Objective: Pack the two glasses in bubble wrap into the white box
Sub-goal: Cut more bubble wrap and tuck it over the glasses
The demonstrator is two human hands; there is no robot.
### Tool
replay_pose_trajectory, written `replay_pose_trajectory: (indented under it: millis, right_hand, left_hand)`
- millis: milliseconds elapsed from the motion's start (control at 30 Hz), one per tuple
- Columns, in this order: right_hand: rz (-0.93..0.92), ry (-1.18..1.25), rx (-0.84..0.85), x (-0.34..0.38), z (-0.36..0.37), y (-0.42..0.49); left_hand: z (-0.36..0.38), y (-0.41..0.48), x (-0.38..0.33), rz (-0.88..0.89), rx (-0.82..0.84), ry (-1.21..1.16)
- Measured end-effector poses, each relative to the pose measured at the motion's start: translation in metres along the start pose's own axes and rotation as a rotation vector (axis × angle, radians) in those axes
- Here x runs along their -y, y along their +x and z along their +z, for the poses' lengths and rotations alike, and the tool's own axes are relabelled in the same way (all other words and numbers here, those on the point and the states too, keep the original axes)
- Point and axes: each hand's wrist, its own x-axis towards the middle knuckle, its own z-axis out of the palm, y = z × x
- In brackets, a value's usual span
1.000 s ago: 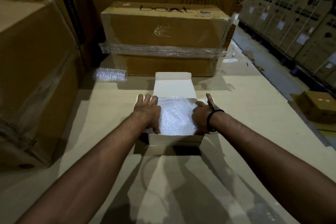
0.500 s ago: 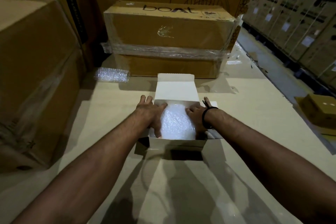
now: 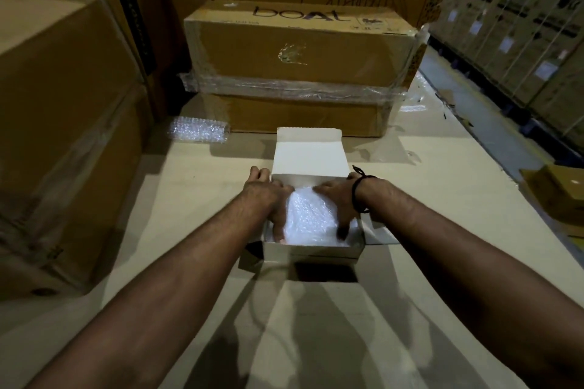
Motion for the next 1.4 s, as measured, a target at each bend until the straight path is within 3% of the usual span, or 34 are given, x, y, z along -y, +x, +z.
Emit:
replay_pose_trajectory:
  millis: [100,200,333,467,733,967,1133,1300,1400]
  right_hand:
    - [0.051,0.131,-0.086,-0.011,0.002,-0.021]
    - [0.151,-0.023,-0.111,-0.021,0.013,-0.035]
    - [0.156,-0.222,-0.085,-0.016,0.039,-0.024]
    - [0.190,-0.264,-0.116,-0.006,0.048,-0.022]
    - [0.185,-0.232,-0.206,-0.016,0.041,-0.056]
    - [0.180,-0.270,-0.113,-0.004,0.049,-0.046]
    - [0.011,-0.069,-0.336,-0.004,0.039,-0.045]
    - [-0.093,-0.086,-0.213,0.000,0.040,-0.019]
    - [-0.105,-0.111,-0.232,0.000,0.047,-0.014]
  left_hand:
    - [0.001,-0.014,0.013,0.017,0.006,-0.205]
    - [0.005,-0.028,0.028,0.036,-0.083,-0.340]
    - [0.009,-0.032,0.020,0.049,-0.108,-0.174]
    - [0.022,-0.027,0.002,0.015,-0.181,-0.007]
    - [0.023,-0.044,0.008,0.043,-0.294,-0.023]
    - [0.038,-0.040,0.002,0.044,-0.275,-0.072]
    - [0.030,-0.047,0.009,0.063,-0.313,-0.209]
    - [0.022,-0.034,0.005,0.072,-0.190,-0.255]
    - [0.018,-0.026,0.002,0.032,-0.135,-0.238]
